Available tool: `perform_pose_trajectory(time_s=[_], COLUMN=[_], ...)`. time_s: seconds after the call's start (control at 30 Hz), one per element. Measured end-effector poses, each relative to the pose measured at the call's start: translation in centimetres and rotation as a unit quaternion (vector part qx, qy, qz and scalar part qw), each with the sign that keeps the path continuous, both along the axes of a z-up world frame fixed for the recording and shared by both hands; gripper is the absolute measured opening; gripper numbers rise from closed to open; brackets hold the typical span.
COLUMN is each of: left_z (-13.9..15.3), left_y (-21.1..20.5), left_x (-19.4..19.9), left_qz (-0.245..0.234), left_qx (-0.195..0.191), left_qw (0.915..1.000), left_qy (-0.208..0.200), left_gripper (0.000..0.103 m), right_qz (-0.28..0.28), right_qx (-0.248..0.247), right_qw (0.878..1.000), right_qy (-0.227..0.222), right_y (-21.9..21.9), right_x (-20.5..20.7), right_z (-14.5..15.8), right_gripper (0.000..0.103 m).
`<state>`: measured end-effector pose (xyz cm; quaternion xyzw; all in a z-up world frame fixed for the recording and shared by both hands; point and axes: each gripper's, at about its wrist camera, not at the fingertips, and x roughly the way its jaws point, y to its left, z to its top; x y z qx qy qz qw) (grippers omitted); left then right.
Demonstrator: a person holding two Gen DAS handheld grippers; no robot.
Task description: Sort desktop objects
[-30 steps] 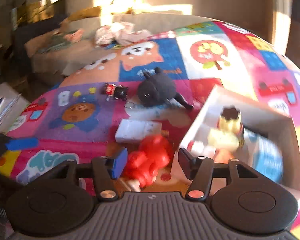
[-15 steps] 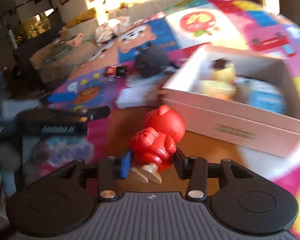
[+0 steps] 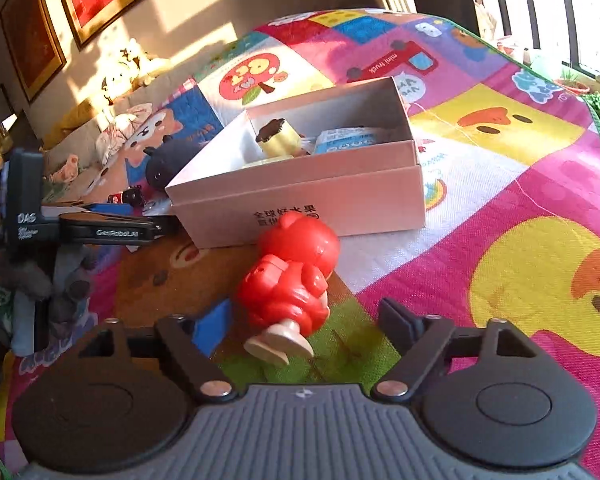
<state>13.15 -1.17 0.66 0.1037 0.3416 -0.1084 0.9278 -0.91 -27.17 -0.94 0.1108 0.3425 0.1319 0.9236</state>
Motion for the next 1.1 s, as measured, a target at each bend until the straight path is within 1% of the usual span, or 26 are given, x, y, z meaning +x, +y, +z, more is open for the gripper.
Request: perform_pose_trajectory(time_s=[0.03,0.1,0.17,0.23,0.3,0.33,0.47,0.5,0.57,0.63,0.7,0.8,0.9,0.93,1.0,1.1], left_z=[-0.1,-0.3,-0.2,0.0,0.4,0.5,0.7,0.8,0.9,0.9,1.0,0.9,0.8,0.7,0.7,0.5], left_y=[0.1,0.3,0.3,0.1,-0.3,-0.5,-1.3,-1.6,-2.0,-2.6,-3.1,-3.6,-3.8,-3.8,-3.8,-3.6], left_x=[0.2,0.3,-0.1,-1.0,-2.5,-3.4,-7.8,-8.9,-10.7,-12.1,-13.2,-14.5,-15.6,-15.9,-16.5,-16.9], left_qz=[-0.002,-0.001,0.0,-0.004,-0.011,-0.016,-0.022,-0.027,-0.038,-0.046,-0.058,-0.073,-0.077,-0.073,-0.064,-0.052], left_qx=[-0.004,-0.015,-0.016,-0.016,-0.023,-0.028,-0.053,-0.065,-0.095,-0.121,-0.129,-0.124,-0.104,-0.093,-0.058,0.011], left_qw=[1.0,0.9998,0.9998,0.9998,0.9996,0.9994,0.9982,0.9972,0.9942,0.9904,0.9886,0.9881,0.9899,0.9915,0.9953,0.9983], left_qy=[0.007,0.013,0.012,0.01,0.01,0.009,0.019,0.023,0.034,0.047,0.053,0.055,0.057,0.055,0.044,0.024], left_gripper=[0.085,0.085,0.081,0.07,0.063,0.062,0.062,0.062,0.065,0.074,0.079,0.085,0.092,0.094,0.094,0.096], right_qz=[0.002,0.004,0.004,0.004,0.003,0.002,-0.01,-0.013,-0.018,-0.02,-0.02,-0.02,-0.017,-0.017,-0.019,-0.02], right_qx=[-0.001,0.001,0.005,0.007,0.008,0.008,0.012,0.014,0.018,0.02,0.016,0.009,0.003,0.002,0.001,0.001], right_qw=[1.0,1.0,1.0,1.0,1.0,1.0,1.0,1.0,1.0,1.0,1.0,1.0,1.0,1.0,1.0,1.0], right_qy=[-0.002,-0.003,-0.004,-0.004,-0.005,-0.006,-0.008,-0.007,-0.005,-0.004,-0.005,-0.007,-0.007,-0.008,-0.01,-0.01], right_y=[0.1,0.0,-0.2,-0.1,-0.1,-0.1,-0.2,-0.4,-0.5,-0.6,-0.4,-0.3,-0.1,-0.1,-0.1,-0.1], right_x=[0.0,0.1,0.0,0.1,0.1,0.1,0.1,0.2,0.3,0.5,0.4,0.4,0.5,0.4,0.4,0.4], right_z=[0.0,-0.1,-0.2,-0.2,-0.1,-0.1,-0.1,-0.2,-0.2,-0.3,-0.3,-0.3,-0.3,-0.3,-0.3,-0.3], right_gripper=[0.085,0.087,0.087,0.088,0.088,0.088,0.09,0.091,0.092,0.092,0.092,0.093,0.095,0.095,0.097,0.098])
